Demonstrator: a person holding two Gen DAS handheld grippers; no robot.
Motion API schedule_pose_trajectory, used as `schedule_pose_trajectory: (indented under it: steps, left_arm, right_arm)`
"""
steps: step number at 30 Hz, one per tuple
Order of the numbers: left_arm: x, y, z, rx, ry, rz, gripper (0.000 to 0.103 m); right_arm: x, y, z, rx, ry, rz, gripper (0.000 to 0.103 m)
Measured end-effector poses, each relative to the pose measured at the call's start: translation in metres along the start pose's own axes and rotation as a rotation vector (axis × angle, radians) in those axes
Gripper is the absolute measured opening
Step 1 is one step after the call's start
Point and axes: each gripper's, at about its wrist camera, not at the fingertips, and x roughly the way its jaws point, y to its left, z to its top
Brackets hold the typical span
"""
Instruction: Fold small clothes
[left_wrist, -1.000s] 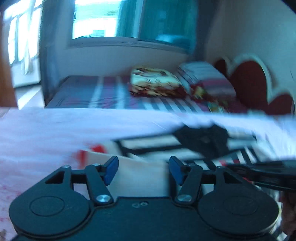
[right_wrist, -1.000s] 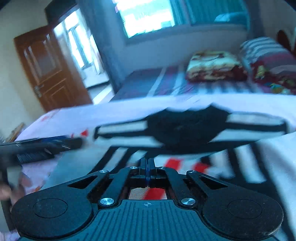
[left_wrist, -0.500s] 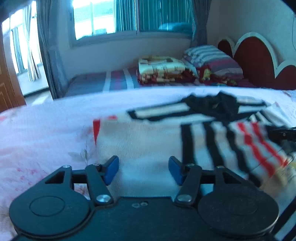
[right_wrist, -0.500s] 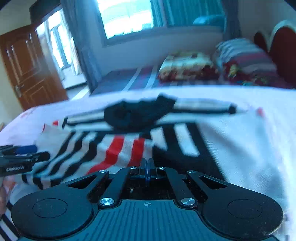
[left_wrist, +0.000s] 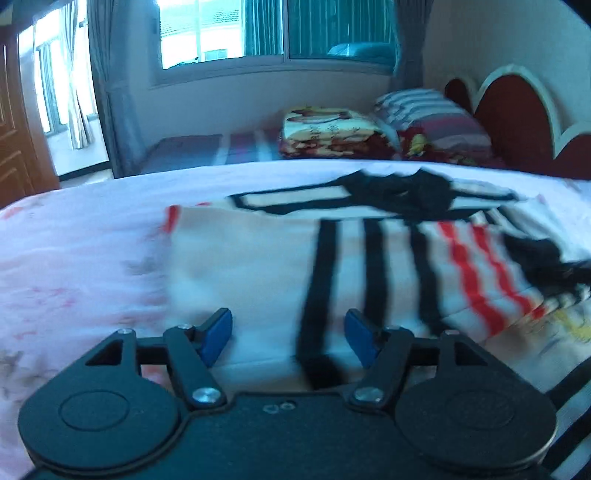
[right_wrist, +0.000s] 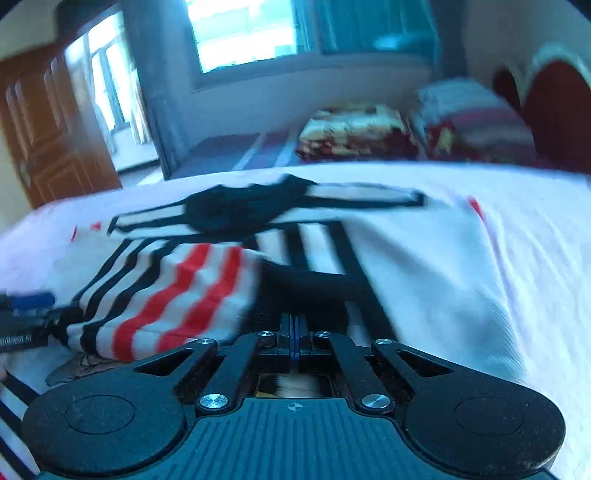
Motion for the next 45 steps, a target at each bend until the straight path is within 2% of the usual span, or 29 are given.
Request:
schedule_pose_trajectory:
  steps: [1,3,5,7,8,11,12,13,15,17,18,21,26,31,35,39,42,45]
  left_arm:
    - [-0.001,0.000,0.001,0.002,0.001,-0.001,0.067]
    - [-0.002,-0.005,0.004,0.021,0.002,0.021,0.065]
    - [-0.001,-0.015,0.005,0.047,0.004,0.042,0.064]
    - [0.002,-0.019,0.004,0.042,0.006,0.064,0.064]
    - [0.003,-0.018,0.003,0.028,0.007,0.067,0.066]
    - [0.002,-0.017,0.004,0.016,0.017,0.078,0.069]
    - [-0.001,-0.018,0.007,0.017,0.024,0.089,0.065]
    - [-0.006,-0.019,0.008,0.017,0.018,0.093,0.062]
    - [-0.014,-0.022,0.007,0.000,0.009,0.079,0.065]
    - [-0.007,-0.027,0.002,0.011,0.038,0.098,0.067]
    - [-0.006,-0.028,-0.001,0.012,0.026,0.109,0.069]
    - [-0.002,-0.030,-0.002,0.014,0.019,0.140,0.076]
    - [-0.003,-0.030,-0.003,-0.007,0.022,0.156,0.076]
    - [-0.004,-0.031,-0.007,-0.008,0.003,0.163,0.077]
    - [-0.004,-0.029,-0.008,-0.008,-0.001,0.155,0.077]
    - [-0.002,-0.024,0.004,-0.002,0.066,0.129,0.077]
    - [0.000,-0.028,0.014,0.070,0.121,0.128,0.077]
    - [0.001,-0.026,0.014,0.088,0.134,0.120,0.080]
  right_arm:
    - [-0.001,-0.004,0.004,0.008,0.013,0.021,0.000]
    - [-0.010,-0.003,0.013,-0.001,-0.043,0.000,0.000]
    - [-0.010,-0.002,0.021,-0.003,-0.076,0.033,0.000]
    - [0.007,-0.002,0.025,-0.008,-0.034,0.029,0.000]
    - [0.021,-0.005,0.024,-0.020,0.013,-0.008,0.000]
    - [0.023,-0.013,0.027,0.016,0.018,0.023,0.000]
    - [0.016,-0.012,0.029,0.004,0.018,0.023,0.000]
    - [0.008,-0.011,0.029,-0.010,-0.003,0.033,0.000]
    - [-0.003,-0.010,0.023,-0.038,-0.031,0.077,0.000]
    - [0.005,-0.008,0.011,-0.081,0.030,0.076,0.000]
    - [0.003,-0.008,0.007,-0.099,0.003,0.078,0.000]
    - [0.006,-0.007,0.009,-0.075,0.012,0.087,0.000]
    - [0.008,-0.001,0.004,-0.131,0.000,0.071,0.000]
    - [0.007,-0.004,0.001,-0.102,0.006,0.079,0.000]
    - [0.007,0.005,-0.001,-0.146,-0.001,0.039,0.000]
    - [0.011,0.017,0.008,-0.196,0.052,-0.008,0.000]
    - [0.015,0.027,0.015,-0.253,0.107,-0.042,0.000]
    - [0.016,0.028,0.015,-0.282,0.137,-0.047,0.000]
